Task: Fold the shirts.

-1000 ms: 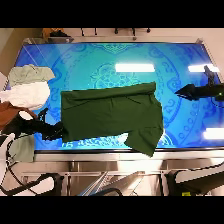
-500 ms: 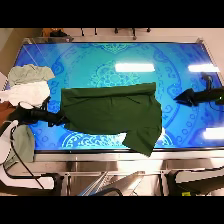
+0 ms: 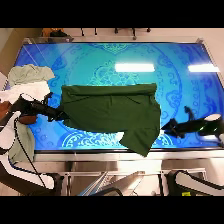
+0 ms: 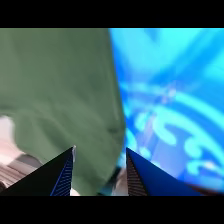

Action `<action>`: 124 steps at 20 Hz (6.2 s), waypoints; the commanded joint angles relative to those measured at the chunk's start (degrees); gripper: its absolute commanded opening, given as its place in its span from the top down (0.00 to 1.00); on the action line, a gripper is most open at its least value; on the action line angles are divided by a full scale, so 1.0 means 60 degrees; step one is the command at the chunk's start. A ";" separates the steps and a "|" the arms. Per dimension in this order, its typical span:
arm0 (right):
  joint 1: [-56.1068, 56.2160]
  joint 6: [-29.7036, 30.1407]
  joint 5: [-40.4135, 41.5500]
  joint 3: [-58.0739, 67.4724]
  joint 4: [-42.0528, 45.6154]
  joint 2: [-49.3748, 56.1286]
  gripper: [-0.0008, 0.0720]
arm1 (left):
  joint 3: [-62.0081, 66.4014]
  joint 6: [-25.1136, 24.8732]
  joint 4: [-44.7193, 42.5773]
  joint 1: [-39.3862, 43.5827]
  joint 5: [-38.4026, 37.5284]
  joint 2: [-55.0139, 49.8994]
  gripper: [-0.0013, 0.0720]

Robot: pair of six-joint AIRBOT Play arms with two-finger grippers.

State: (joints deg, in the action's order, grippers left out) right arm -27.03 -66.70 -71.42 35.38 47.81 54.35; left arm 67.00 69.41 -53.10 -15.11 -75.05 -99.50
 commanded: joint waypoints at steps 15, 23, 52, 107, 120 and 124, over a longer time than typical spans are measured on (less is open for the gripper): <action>0.2586 -0.0652 0.0455 -0.1330 -0.0076 -0.1144 0.96 | -0.1184 0.0339 -0.1534 -0.0168 -0.0590 0.1322 0.96; 0.2572 -0.2076 -0.0608 -0.1548 0.2503 -0.3861 0.96 | -0.4397 0.0696 -0.1960 -0.1840 -0.0758 0.3832 0.96; 0.1370 0.2269 0.1421 0.6477 -0.0310 0.3585 0.02 | 0.5093 0.1949 -0.1206 0.0444 -0.1293 -0.0827 0.04; 0.2499 0.2820 -0.1577 0.7260 -0.1603 0.5140 0.96 | 0.5723 0.2328 -0.0703 0.4626 -0.0280 -0.1024 0.96; 0.1909 0.1100 -0.3912 0.9690 -0.1464 0.2310 0.96 | 0.8688 0.2685 0.3034 0.8776 0.2521 -0.5278 0.96; 0.2109 0.0681 -0.3814 0.9683 -0.1508 0.2324 0.96 | 0.8735 0.1858 0.4102 0.7242 -0.0280 -0.3799 0.96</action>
State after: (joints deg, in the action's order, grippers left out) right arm -15.16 -60.64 -94.26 93.23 38.96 68.75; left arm 118.02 83.00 -34.09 33.08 -66.26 -126.58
